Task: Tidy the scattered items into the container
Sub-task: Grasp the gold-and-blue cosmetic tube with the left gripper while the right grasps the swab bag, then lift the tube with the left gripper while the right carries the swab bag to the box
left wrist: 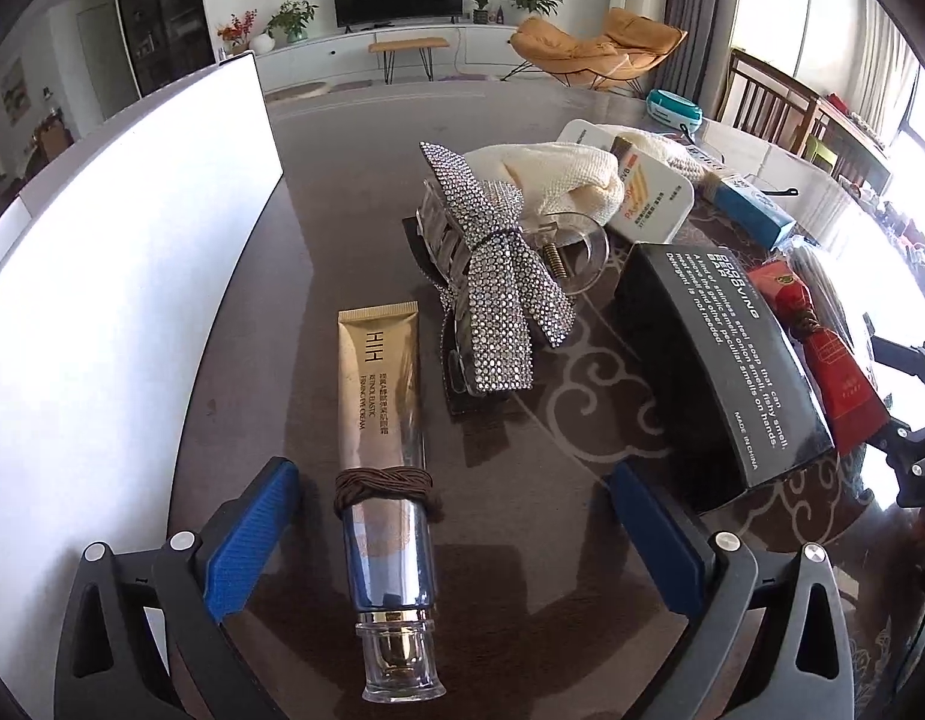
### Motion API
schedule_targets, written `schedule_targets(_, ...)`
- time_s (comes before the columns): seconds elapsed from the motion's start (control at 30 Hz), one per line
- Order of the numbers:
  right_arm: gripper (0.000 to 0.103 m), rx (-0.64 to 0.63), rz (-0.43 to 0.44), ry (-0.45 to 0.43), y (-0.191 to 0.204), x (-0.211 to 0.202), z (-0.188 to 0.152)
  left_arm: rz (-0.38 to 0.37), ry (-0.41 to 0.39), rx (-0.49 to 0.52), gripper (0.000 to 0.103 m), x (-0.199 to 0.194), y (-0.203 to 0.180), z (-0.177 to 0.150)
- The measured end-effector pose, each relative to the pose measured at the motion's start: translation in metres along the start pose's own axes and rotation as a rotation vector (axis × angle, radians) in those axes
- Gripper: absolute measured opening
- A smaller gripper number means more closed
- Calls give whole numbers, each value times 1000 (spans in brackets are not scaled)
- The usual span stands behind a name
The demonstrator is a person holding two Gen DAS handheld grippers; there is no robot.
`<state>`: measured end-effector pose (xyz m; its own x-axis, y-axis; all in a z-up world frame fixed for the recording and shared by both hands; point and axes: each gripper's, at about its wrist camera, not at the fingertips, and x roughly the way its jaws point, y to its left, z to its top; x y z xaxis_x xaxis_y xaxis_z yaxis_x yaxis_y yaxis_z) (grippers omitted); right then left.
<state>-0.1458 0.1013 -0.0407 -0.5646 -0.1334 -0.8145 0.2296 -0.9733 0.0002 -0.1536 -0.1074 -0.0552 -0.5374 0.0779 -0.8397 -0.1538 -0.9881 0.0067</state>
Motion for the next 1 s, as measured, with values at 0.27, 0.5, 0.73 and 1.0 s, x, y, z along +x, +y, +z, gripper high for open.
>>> schedule_targets(0.27,103,-3,3,0,0,0,0,-24,-48,-43,31,-23,9,-15)
schedule_targets(0.5,102,174,144,-27,-38,-26,-16,-39,-102,-19,30,-42,4,-50)
schedule_targets(0.73,86,220,82,28,-24,-10,16,-63,-105,-46,30,-43,9,-50)
schedule_targets(1.0,39,110,-76,3,-6,8,37,-26,-102,-18,31,-40,-1,-47)
